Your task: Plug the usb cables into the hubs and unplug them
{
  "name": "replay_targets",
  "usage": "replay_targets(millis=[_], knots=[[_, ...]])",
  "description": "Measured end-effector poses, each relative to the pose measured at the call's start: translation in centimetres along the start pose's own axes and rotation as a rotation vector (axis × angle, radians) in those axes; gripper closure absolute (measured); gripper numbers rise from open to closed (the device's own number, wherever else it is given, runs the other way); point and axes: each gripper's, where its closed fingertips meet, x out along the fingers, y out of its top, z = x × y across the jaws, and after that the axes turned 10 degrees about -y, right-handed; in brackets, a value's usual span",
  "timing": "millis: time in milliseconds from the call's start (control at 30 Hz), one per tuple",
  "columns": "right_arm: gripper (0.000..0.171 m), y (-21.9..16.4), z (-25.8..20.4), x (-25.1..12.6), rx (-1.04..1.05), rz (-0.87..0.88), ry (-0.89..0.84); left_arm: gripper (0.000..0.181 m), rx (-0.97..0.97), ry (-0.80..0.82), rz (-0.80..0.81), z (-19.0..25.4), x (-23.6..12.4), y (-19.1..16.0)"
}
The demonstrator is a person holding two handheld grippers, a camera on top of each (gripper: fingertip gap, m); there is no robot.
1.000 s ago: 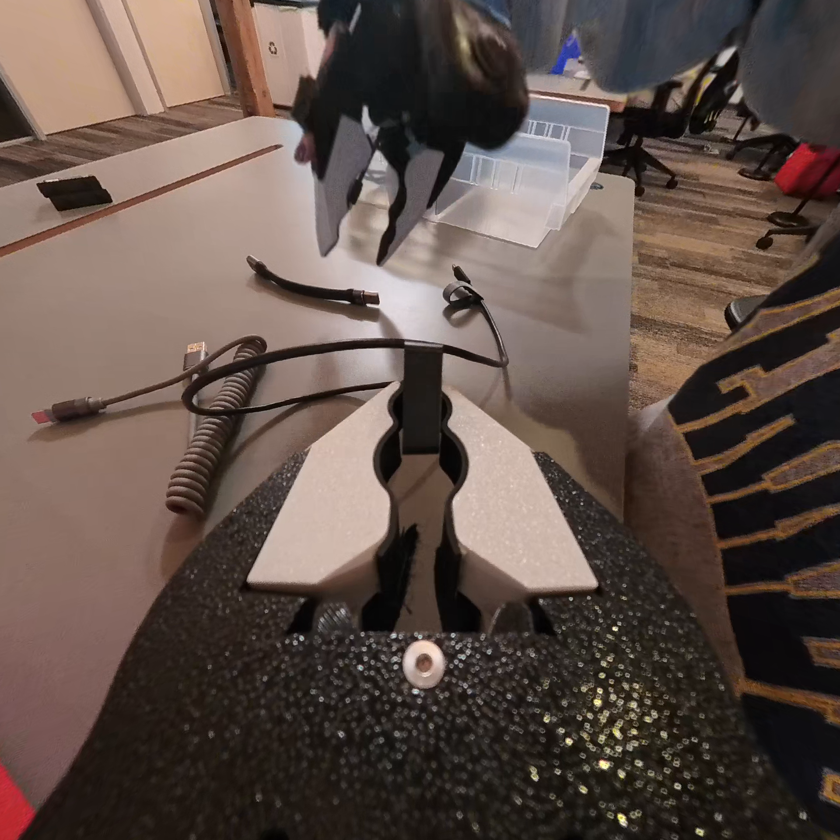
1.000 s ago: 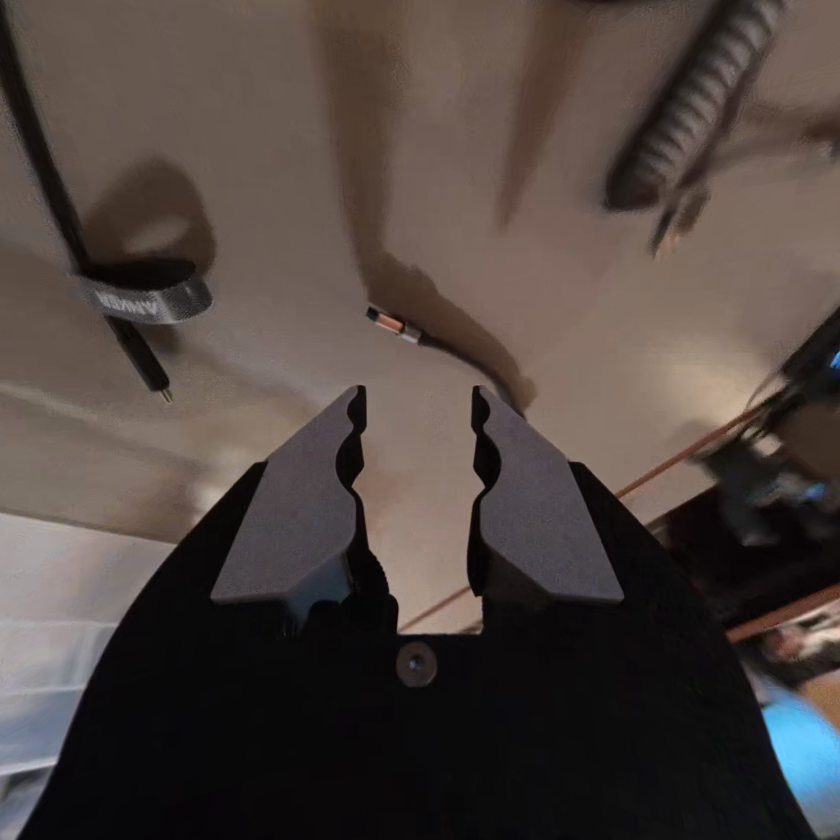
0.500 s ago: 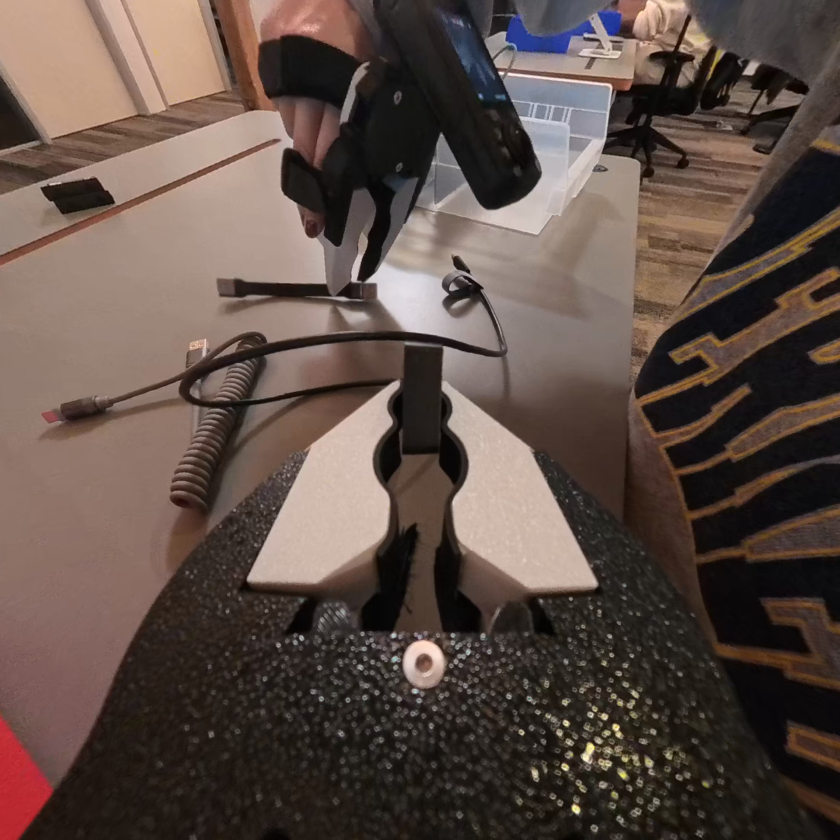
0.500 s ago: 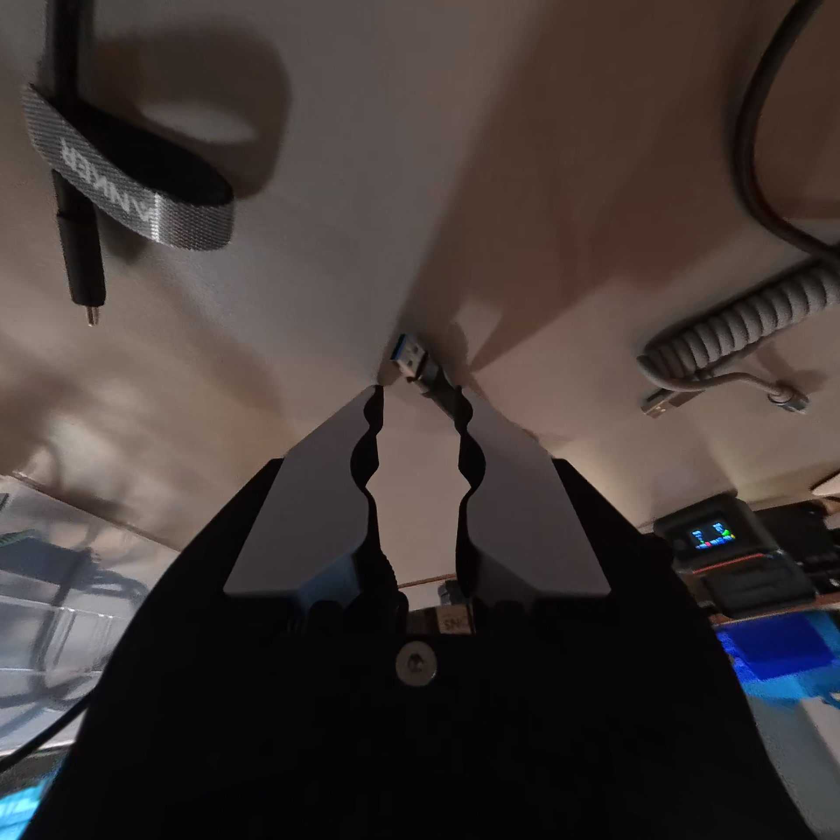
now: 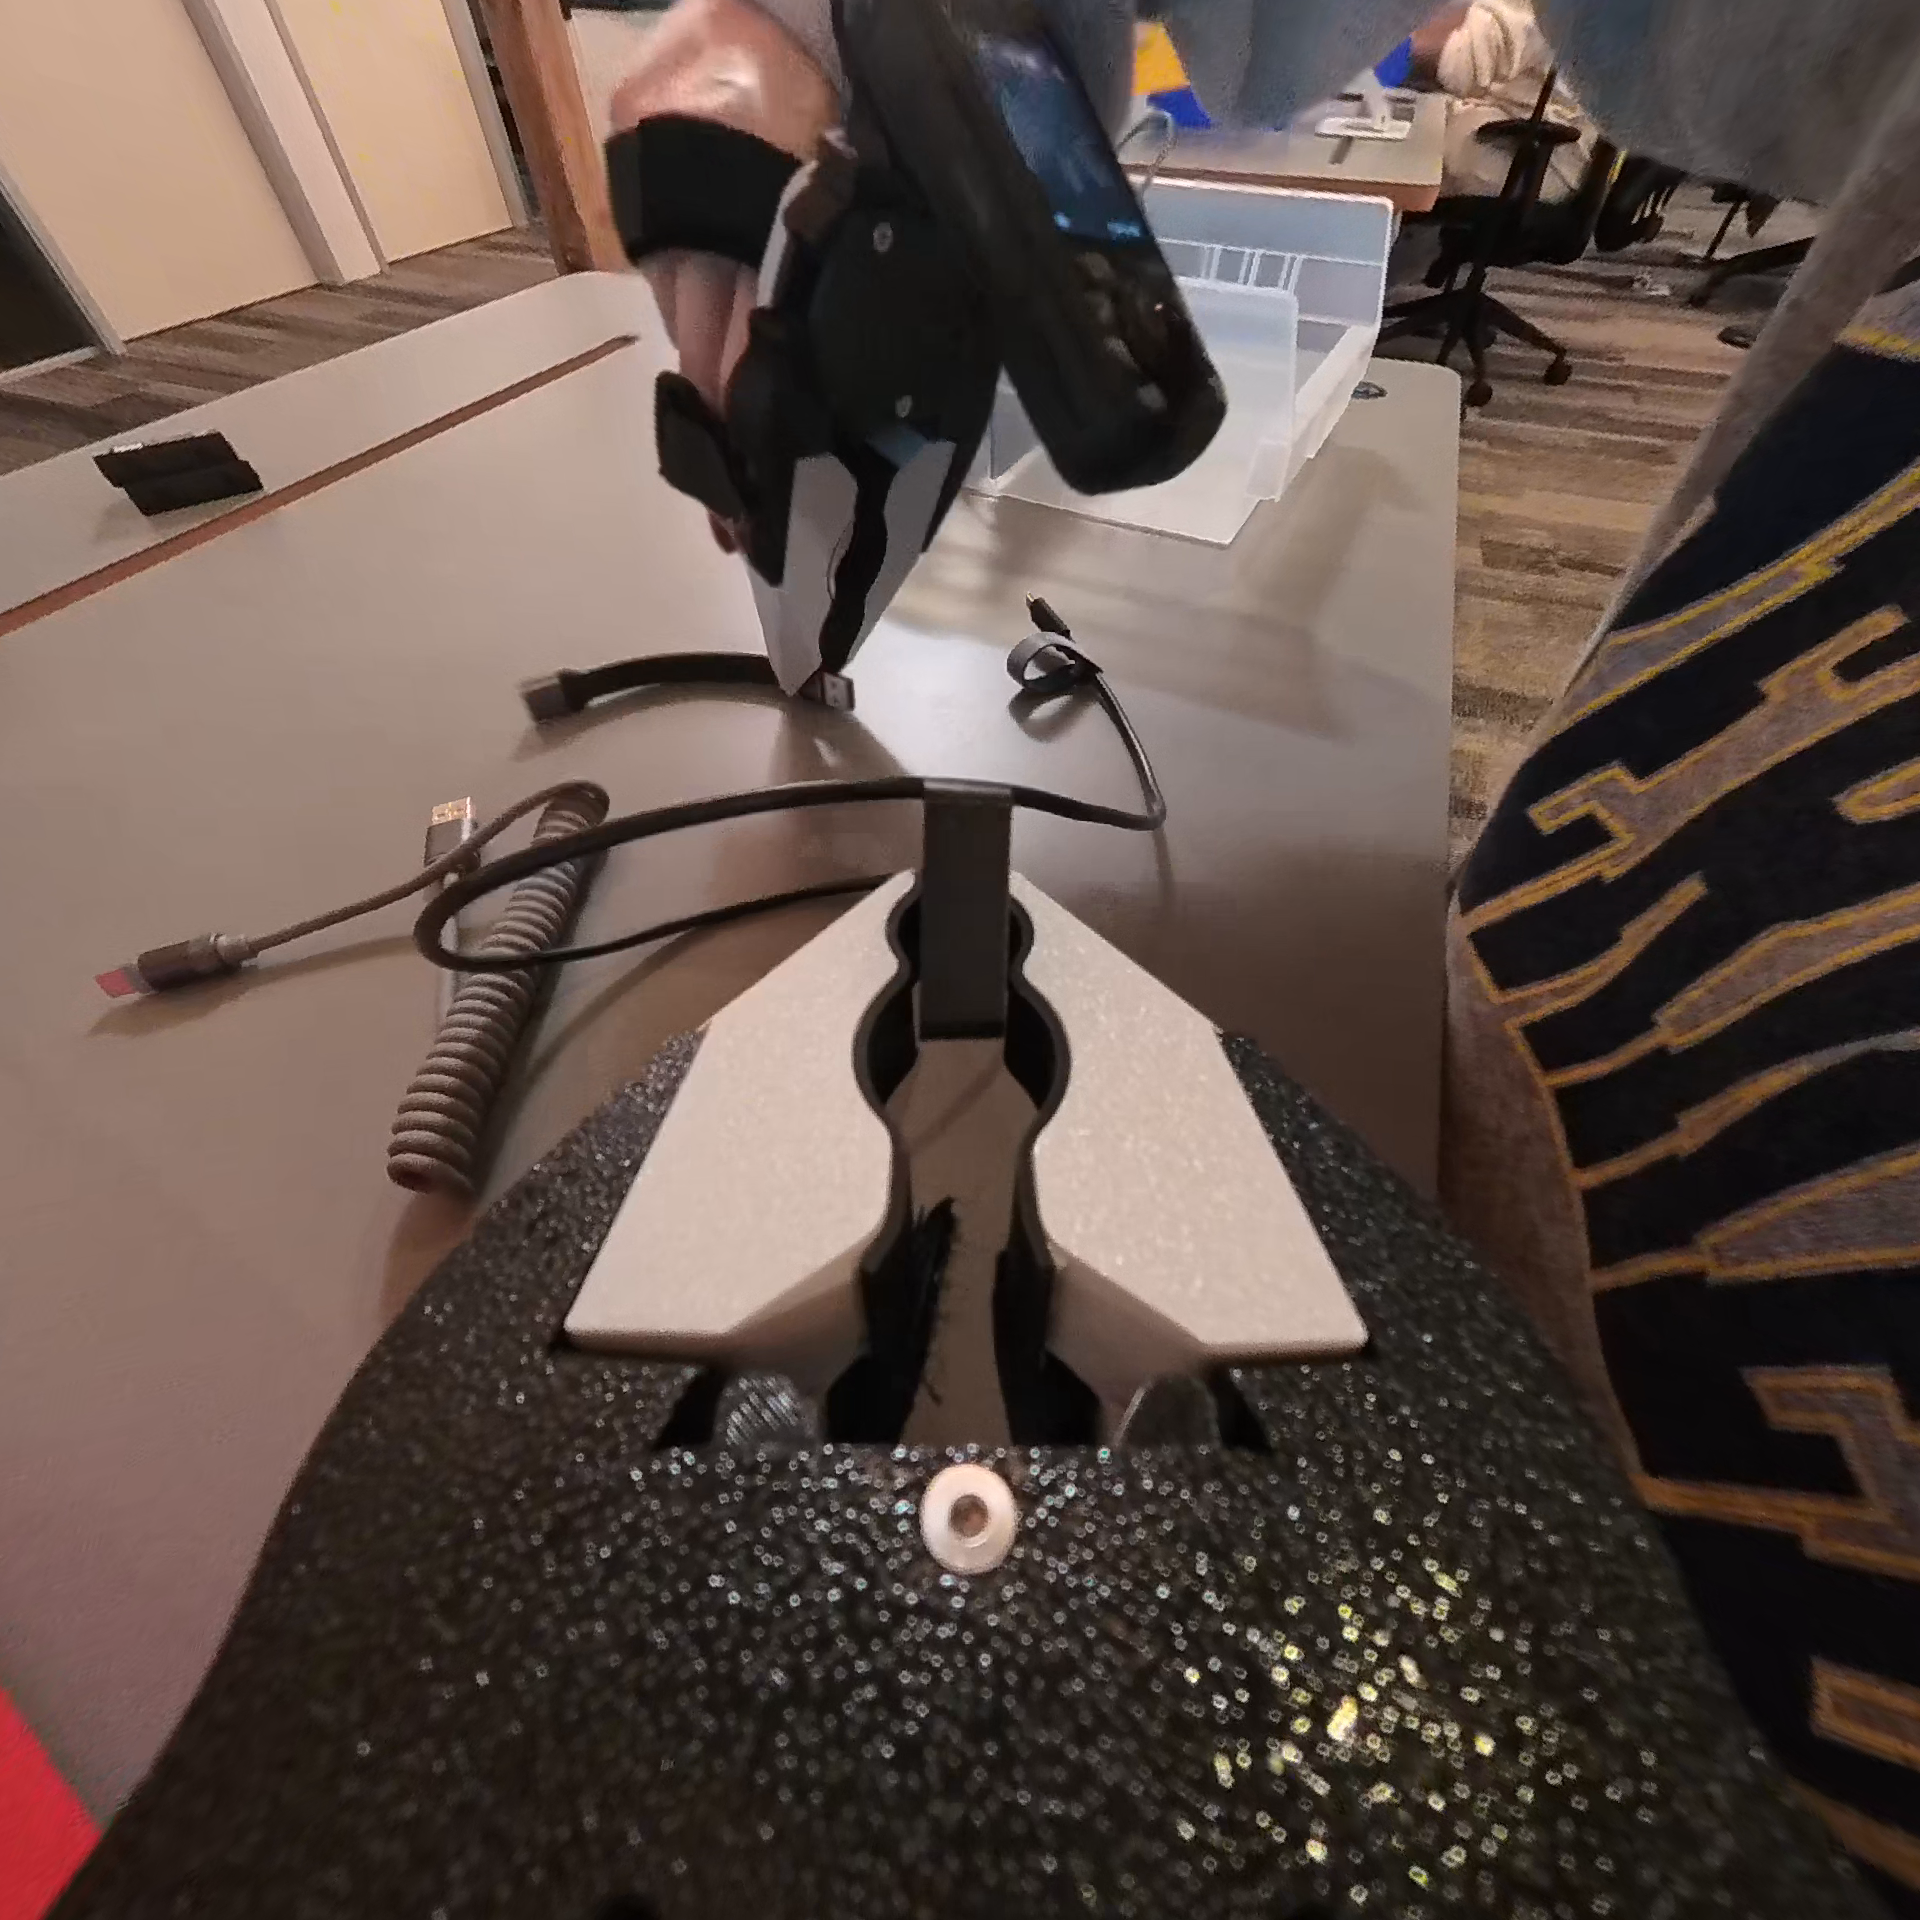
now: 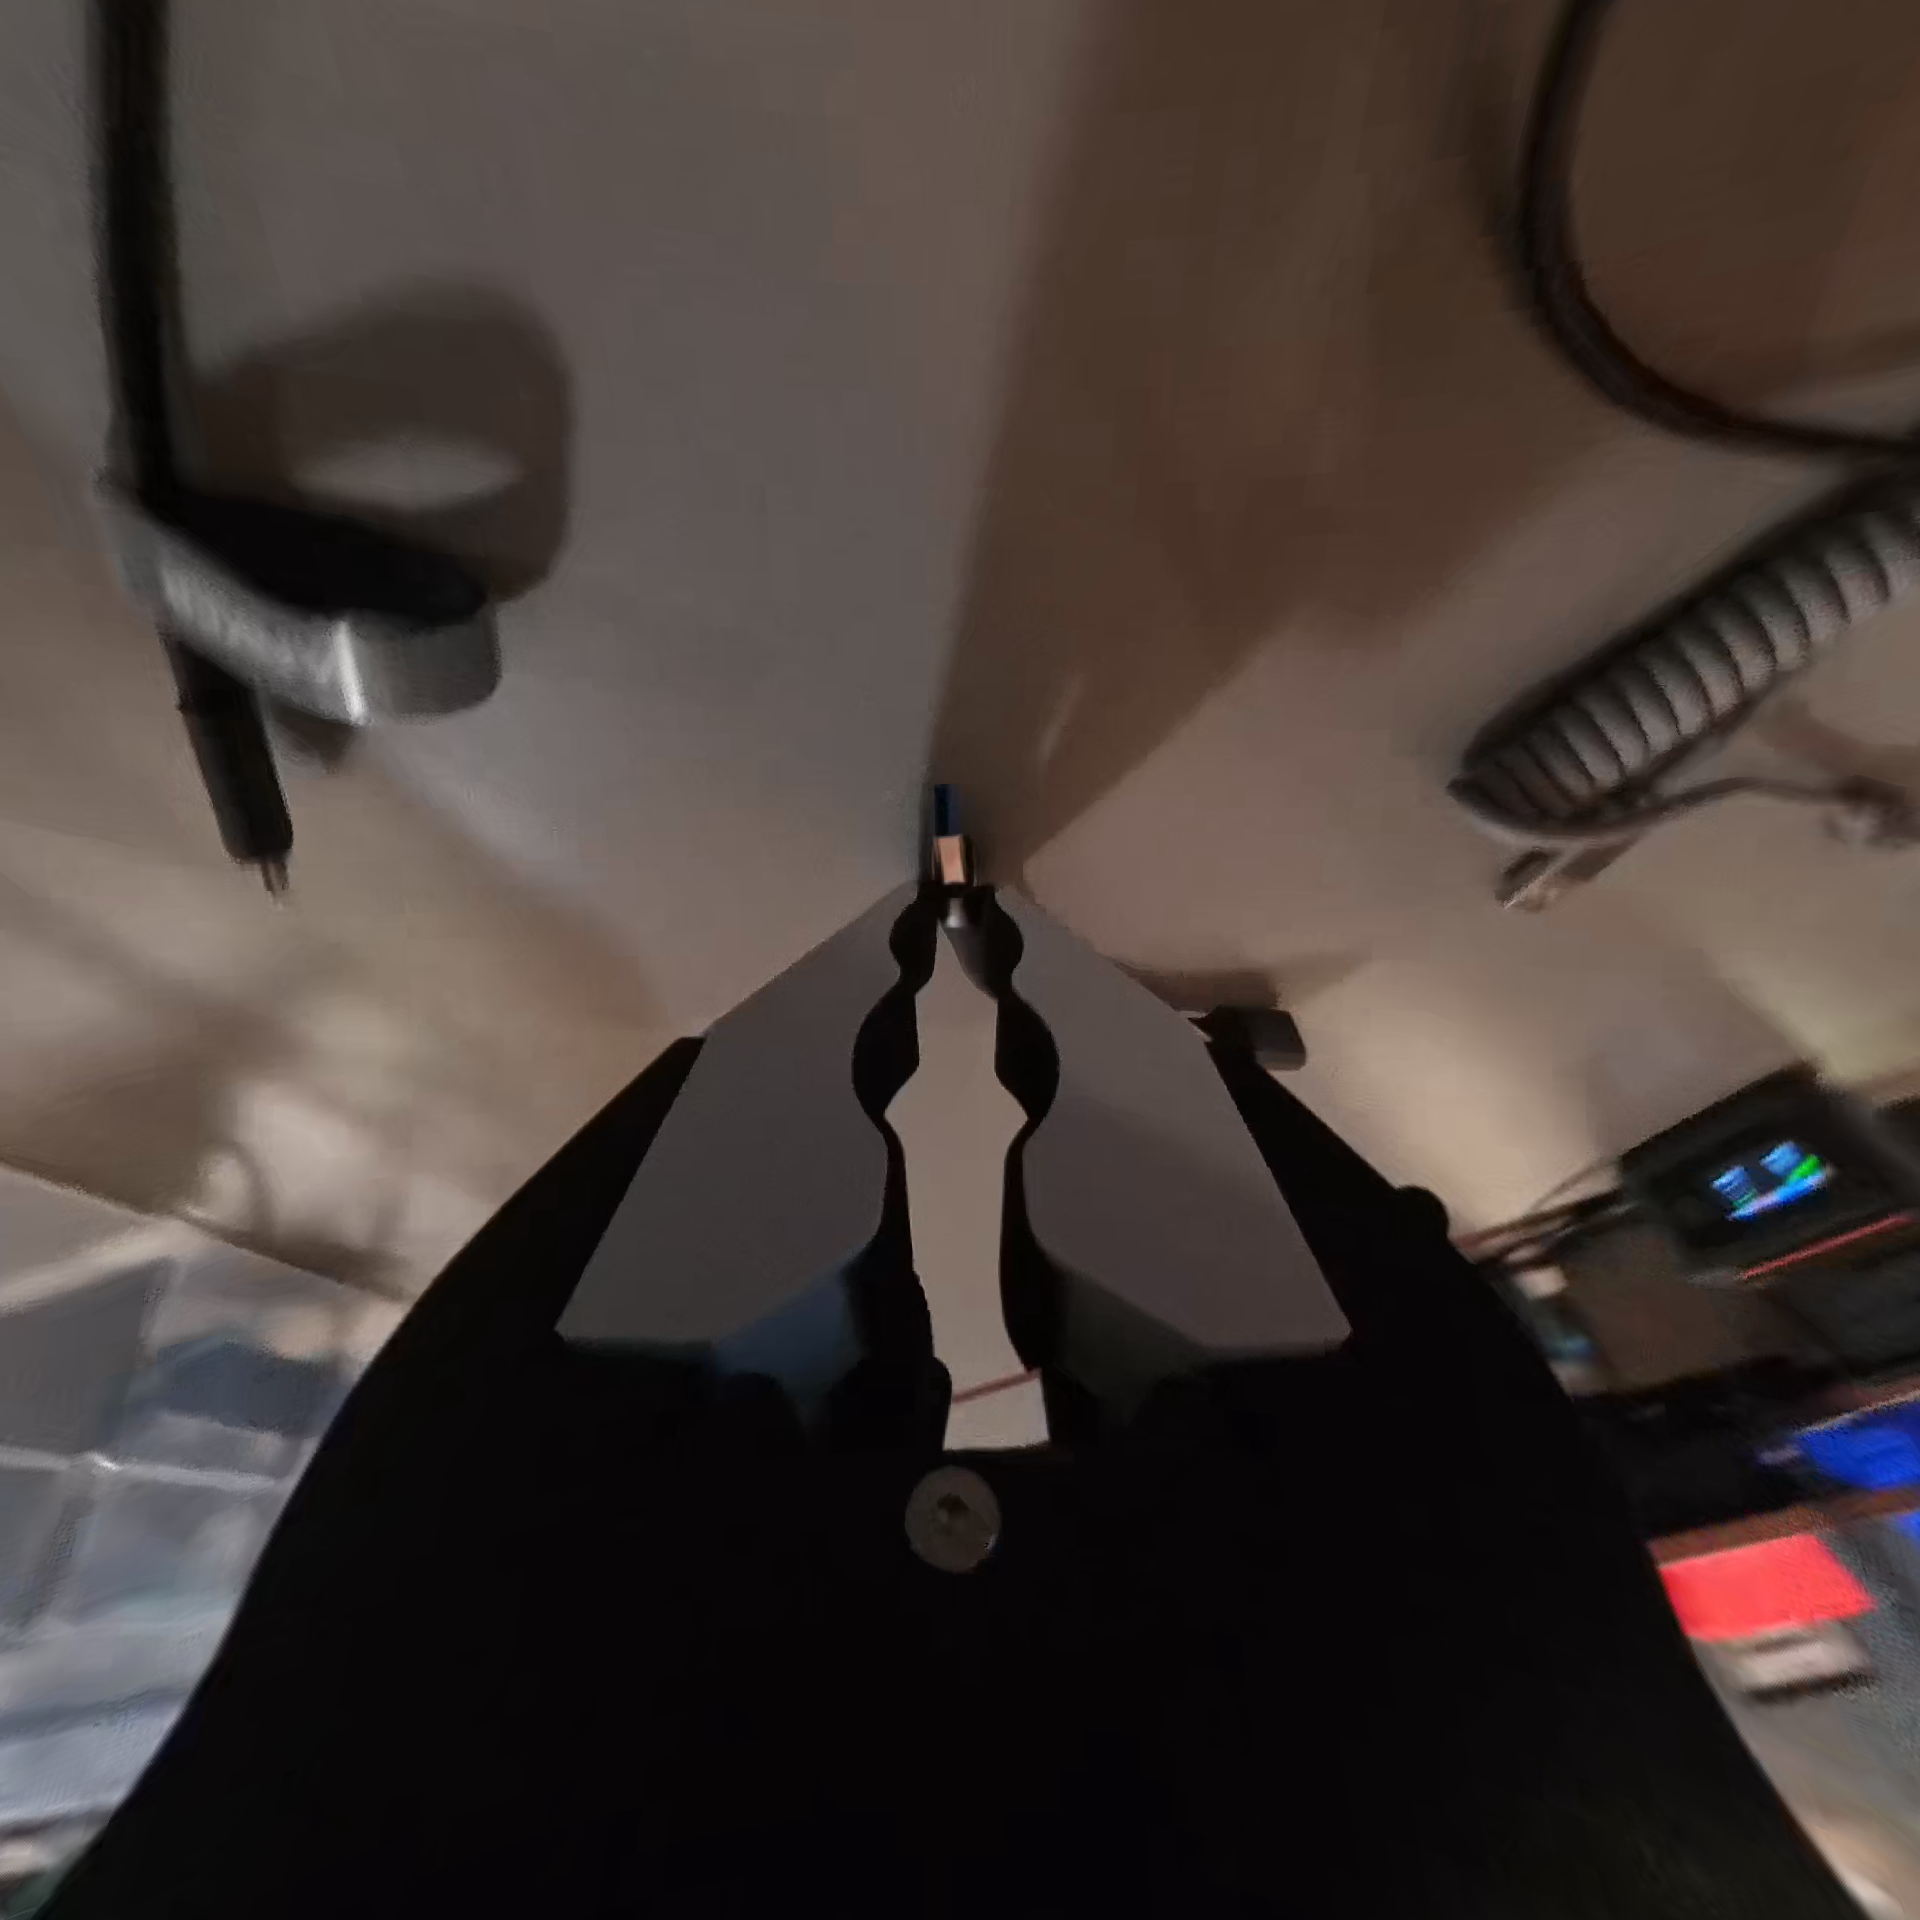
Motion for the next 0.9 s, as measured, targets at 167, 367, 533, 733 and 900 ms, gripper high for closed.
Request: replay_targets(millis=[167,367,533,733,900], knots=[[0.166,2.2,3.4,-2.0,0.581,0.087,-0.134,0.172,0.059,0.095,0.059,-1.3,-0.1,0.8],[0.166,4.3,5.6,-5.8,0.940,0.194,-0.346,0.173,0.133,0.182,0.131,-2.5,0.7,1.6],[0.166,4.7,5.3,-7.0,1.006,0.158,-0.490,0.173,0.175,0.202,0.152,-2.2,1.0,2.1],[0.166,4.5,5.5,-9.3,1.050,0.093,-0.657,0.173,0.170,0.201,0.129,-2.0,1.2,1.7],[0.166,5.4,6.3,-11.4,1.026,0.022,-0.762,0.173,0.214,0.262,0.091,-2.2,1.3,1.8]])
